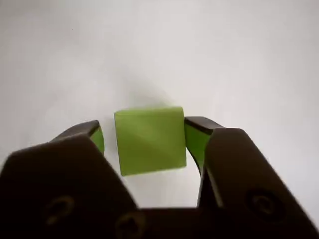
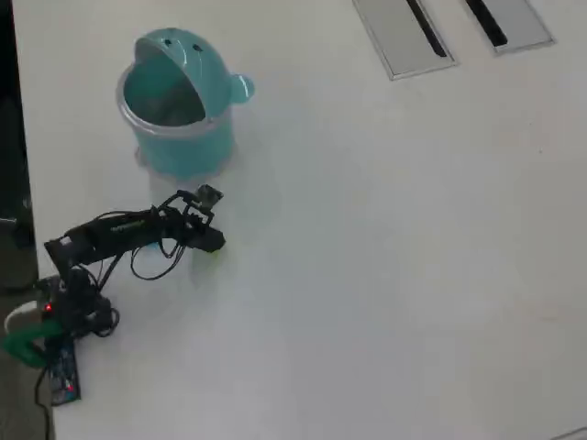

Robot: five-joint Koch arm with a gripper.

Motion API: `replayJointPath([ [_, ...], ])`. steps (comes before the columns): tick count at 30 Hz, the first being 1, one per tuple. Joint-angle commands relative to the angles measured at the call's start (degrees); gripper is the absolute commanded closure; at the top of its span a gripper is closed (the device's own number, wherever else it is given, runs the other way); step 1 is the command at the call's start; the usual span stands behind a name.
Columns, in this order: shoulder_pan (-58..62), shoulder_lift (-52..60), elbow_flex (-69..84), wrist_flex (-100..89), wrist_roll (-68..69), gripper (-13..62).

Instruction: Grasp RGB lego blocks and put them in the bin one by one.

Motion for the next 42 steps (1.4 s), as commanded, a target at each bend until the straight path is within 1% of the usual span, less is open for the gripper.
replayJointPath([
  [1,-0.3,0.2,-5.7,0.3,0.3,26.1],
  [2,-0.3,0.2,-6.0,0.4,0.3,27.3],
  [5,-0.4,0.3,-6.2,0.4,0.3,27.5],
  [7,-0.4,0.4,-6.5,0.4,0.4,29.8],
  [12,-0.4,2.0,-5.7,0.7,0.4,30.0],
  [17,-0.4,3.3,-5.4,1.1,0.4,32.8],
  [24,-0.8,5.0,-5.3,0.7,0.4,33.0],
  [26,-1.2,5.8,-5.2,0.4,0.4,34.3],
  [33,-1.2,9.7,-3.5,-1.2,0.5,34.4],
  [42,-4.4,15.1,-4.5,-2.2,0.6,34.5],
])
